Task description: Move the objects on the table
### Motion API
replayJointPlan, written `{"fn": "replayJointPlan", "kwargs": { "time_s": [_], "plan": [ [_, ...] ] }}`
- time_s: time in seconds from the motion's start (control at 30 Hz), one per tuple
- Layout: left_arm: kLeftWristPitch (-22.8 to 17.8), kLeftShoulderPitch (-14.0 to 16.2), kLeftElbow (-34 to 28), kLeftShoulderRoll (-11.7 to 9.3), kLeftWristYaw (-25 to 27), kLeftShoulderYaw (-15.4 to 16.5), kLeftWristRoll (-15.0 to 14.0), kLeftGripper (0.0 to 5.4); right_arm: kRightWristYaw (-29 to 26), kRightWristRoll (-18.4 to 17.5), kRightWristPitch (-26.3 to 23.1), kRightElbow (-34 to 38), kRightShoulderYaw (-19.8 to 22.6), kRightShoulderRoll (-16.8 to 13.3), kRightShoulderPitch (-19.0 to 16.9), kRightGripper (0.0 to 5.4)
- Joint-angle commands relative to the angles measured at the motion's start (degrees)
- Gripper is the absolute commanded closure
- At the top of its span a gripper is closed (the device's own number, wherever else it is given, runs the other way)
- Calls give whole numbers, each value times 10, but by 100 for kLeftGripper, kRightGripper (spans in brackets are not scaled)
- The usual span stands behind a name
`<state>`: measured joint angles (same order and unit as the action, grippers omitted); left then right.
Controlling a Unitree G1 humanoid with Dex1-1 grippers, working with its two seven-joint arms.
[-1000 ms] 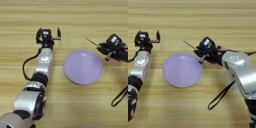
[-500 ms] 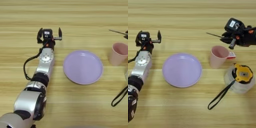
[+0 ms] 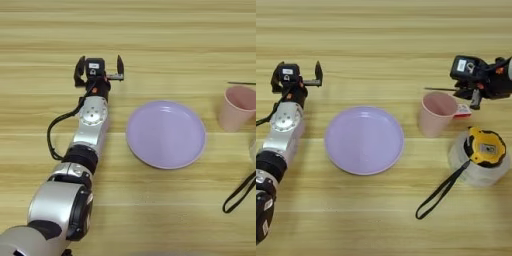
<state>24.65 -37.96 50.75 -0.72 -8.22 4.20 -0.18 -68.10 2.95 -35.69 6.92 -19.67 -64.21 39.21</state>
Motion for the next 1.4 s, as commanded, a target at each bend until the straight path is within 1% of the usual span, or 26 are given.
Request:
{"fn": "replayJointPlan", "kwargs": {
  "time_s": [0.03, 0.13, 0.33, 0.57, 1.03, 1.4],
  "plan": [
    [-10, 1, -8, 2, -3, -2, 7, 0, -18, 26, 15, -17, -10, 5, 27, 455],
    [-11, 1, -8, 2, -3, -2, 7, 0, -28, 40, 25, -25, -14, 3, 30, 455],
    [-10, 2, -7, 2, -3, -2, 7, 0, -40, 60, 32, -33, -12, 11, 33, 455],
    [-11, 2, -8, 2, -3, -2, 7, 0, -51, 69, 34, -25, -6, 7, 20, 455],
    [-13, 4, -13, 2, -3, -3, 8, 0, -66, 104, 47, -29, -24, 19, 14, 455],
    [-15, 6, -18, 5, -6, -4, 8, 0, -73, 122, 53, -26, -35, 28, 5, 455]
  ]
}}
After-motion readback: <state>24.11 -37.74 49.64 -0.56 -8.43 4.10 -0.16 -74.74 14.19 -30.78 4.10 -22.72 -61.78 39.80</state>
